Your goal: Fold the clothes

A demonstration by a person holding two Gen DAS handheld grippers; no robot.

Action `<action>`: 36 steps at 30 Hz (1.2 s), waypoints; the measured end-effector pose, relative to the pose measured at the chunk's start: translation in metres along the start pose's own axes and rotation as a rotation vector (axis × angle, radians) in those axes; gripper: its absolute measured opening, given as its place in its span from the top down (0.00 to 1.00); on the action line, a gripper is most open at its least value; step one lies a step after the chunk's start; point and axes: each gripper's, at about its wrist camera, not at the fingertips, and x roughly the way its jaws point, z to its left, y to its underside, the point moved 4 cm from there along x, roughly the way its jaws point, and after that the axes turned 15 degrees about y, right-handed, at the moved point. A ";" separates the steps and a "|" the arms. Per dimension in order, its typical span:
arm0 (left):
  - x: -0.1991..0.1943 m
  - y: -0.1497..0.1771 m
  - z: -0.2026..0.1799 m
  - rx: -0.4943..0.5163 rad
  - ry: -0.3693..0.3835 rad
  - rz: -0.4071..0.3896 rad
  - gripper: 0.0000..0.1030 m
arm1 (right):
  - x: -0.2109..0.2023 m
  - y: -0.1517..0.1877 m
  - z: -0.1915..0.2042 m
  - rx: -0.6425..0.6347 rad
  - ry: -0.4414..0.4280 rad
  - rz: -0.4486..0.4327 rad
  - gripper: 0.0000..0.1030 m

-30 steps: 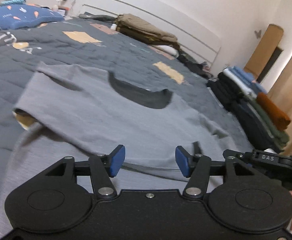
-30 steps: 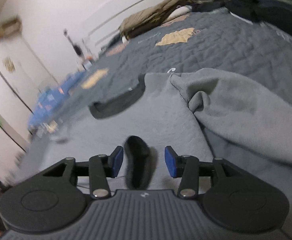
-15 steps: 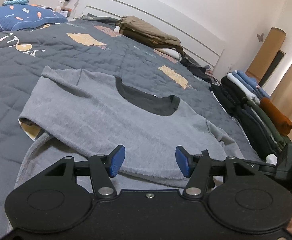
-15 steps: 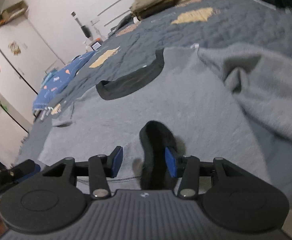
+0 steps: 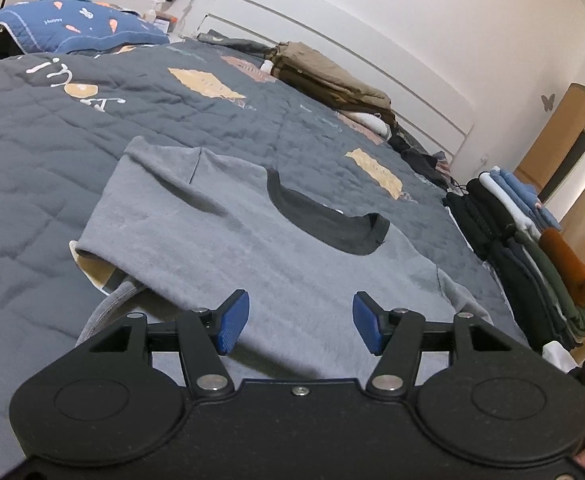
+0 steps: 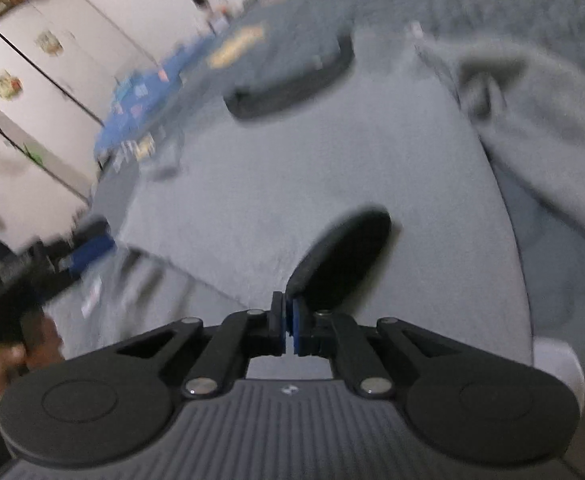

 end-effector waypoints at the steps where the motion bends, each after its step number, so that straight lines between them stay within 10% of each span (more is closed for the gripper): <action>1: 0.000 0.000 0.000 0.001 0.000 0.004 0.45 | 0.002 0.002 -0.003 0.001 0.022 0.008 0.94; 6: 0.000 0.000 -0.002 0.005 0.007 0.006 0.43 | -0.022 -0.007 -0.008 0.024 -0.019 -0.026 0.93; 11: 0.001 0.001 -0.002 0.005 0.006 0.010 0.43 | -0.034 -0.022 -0.034 0.171 -0.013 -0.199 0.56; 22: 0.002 0.002 0.000 -0.003 0.005 0.012 0.43 | 0.018 -0.027 -0.031 0.197 0.088 -0.196 0.55; 24: 0.002 0.001 0.001 -0.008 0.005 0.010 0.43 | 0.021 -0.025 -0.025 0.175 0.085 -0.197 0.58; 27: 0.001 -0.002 0.005 -0.020 0.005 0.004 0.43 | 0.017 -0.024 -0.022 0.168 0.108 -0.214 0.97; 36: -0.014 -0.029 0.021 0.022 -0.031 -0.034 0.40 | -0.038 -0.066 -0.017 0.199 0.094 -0.444 0.97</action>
